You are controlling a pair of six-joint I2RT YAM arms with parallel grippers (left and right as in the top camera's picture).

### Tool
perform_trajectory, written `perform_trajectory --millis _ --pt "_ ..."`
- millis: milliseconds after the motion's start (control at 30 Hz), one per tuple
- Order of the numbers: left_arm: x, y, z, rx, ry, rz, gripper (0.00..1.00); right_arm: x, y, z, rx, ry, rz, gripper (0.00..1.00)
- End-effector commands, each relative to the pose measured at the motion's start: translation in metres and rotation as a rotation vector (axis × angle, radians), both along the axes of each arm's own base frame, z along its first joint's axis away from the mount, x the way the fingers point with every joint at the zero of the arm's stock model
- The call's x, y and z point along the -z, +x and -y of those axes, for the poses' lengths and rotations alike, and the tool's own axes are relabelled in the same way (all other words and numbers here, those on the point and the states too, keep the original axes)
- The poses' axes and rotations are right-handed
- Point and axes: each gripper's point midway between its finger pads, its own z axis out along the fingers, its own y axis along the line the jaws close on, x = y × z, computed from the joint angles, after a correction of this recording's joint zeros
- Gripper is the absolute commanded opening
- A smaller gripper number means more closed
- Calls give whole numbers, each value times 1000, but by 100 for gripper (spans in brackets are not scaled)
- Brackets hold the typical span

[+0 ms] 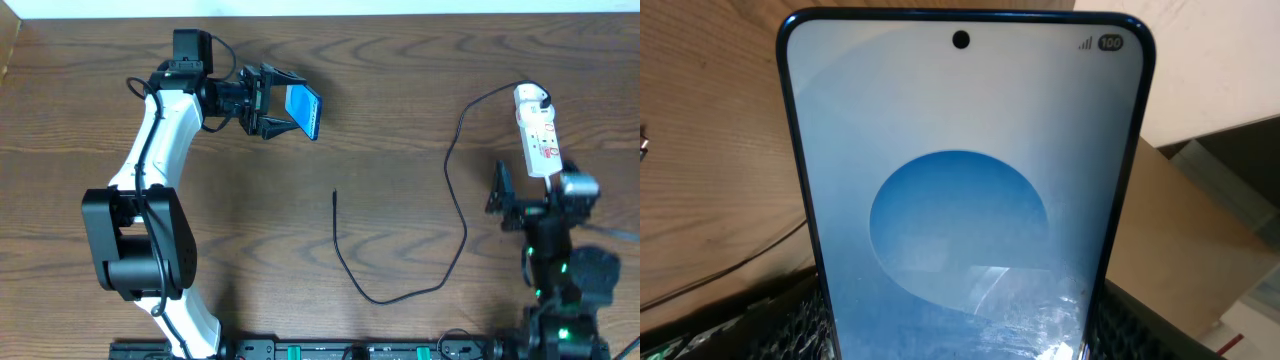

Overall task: Plug charger to phone and switch on socket
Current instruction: 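Move the right gripper toward the phone held by the left gripper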

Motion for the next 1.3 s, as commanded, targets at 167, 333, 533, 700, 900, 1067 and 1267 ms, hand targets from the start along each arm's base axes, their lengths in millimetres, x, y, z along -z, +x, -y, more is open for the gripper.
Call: perform_trajectory --millis 167,333,533,700,900,1067,1267 --pt "-23 -2 0 11 -23 63 7 -24 55 -54 -341 72 -202 99" --pt "-21 -1 -1 4 -9 63 7 -28 81 -77 -499 141 -346 99" --pt "-19 0 -2 -4 2 59 7 -40 104 -96 -650 193 -386 99" --pt "-19 0 -2 -4 3 58 7 -41 118 -95 -650 220 -361 99" --pt "-17 1 -4 -11 17 59 7 -66 127 -95 -640 312 -290 99" --pt "-15 2 -3 -18 34 54 7 -77 129 -99 -644 369 -270 99" --pt "-10 5 0 -43 67 34 7 -58 128 -125 -680 381 -342 99"
